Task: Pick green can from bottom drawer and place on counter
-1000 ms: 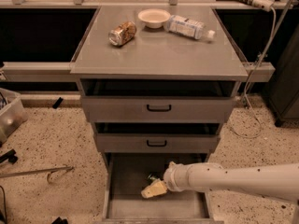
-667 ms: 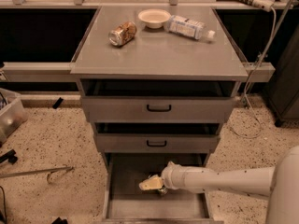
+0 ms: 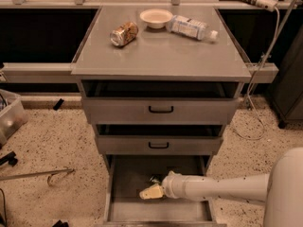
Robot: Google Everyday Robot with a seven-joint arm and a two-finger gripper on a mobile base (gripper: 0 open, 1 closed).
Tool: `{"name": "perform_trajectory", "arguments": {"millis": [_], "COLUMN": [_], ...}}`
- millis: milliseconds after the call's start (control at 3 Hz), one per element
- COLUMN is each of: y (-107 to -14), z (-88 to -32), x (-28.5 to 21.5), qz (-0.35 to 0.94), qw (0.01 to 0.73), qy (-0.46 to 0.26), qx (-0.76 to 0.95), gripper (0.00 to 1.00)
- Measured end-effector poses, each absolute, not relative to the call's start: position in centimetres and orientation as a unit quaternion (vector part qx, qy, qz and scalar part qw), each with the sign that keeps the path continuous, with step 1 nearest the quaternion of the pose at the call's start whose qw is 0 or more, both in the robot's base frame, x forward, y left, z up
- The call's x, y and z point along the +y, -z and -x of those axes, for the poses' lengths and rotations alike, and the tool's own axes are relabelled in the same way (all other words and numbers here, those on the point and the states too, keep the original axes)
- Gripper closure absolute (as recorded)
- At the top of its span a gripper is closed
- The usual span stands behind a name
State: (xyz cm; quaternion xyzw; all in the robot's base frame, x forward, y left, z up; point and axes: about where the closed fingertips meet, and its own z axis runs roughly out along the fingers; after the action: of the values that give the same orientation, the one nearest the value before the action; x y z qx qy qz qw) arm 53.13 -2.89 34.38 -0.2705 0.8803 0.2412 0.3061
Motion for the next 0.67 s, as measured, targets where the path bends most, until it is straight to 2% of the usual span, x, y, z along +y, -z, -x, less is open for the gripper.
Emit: {"name": "perform_trajectory", "arguments": {"millis": [667], "y": [-24.8], "z": [-55.8], "x": [-6.7], "qz": [0.236], "qw": [0.286], "qy": [-0.18], "qx": [0.911], "gripper": [0.0]}}
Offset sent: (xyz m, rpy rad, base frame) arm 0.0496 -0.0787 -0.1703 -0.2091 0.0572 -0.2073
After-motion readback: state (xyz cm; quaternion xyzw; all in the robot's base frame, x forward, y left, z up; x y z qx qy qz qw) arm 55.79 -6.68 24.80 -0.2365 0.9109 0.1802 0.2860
